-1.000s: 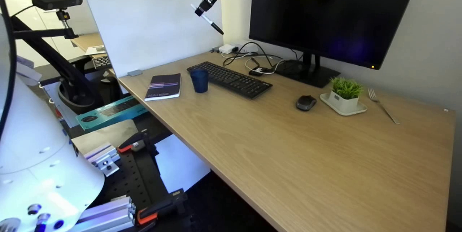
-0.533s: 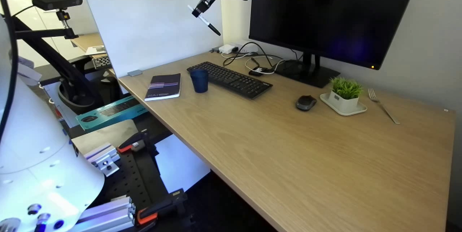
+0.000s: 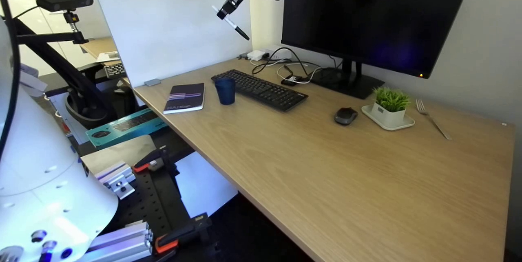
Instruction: Put the pen in the cup
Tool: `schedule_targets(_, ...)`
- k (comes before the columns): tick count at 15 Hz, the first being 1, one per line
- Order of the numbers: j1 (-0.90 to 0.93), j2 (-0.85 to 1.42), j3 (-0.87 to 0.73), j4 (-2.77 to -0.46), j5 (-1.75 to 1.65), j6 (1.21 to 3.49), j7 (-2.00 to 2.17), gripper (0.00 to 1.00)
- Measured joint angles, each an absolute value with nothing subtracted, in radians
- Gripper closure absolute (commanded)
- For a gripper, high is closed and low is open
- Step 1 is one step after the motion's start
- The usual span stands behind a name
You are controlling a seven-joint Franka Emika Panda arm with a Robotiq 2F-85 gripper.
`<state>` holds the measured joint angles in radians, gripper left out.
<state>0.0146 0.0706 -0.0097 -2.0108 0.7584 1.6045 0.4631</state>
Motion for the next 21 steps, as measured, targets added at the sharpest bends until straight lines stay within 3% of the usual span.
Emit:
schedule_targets(1,0.015,0.071,-0.01,-2.011,0.758,1.604,0.463,0.87)
schedule_targets(2,0.015,0.071,-0.01,-2.011,0.758,1.604,0.463,0.97)
schedule_targets(21,0.061,0.116,0.045,-2.084,0.86,1.55,0.406,0.97)
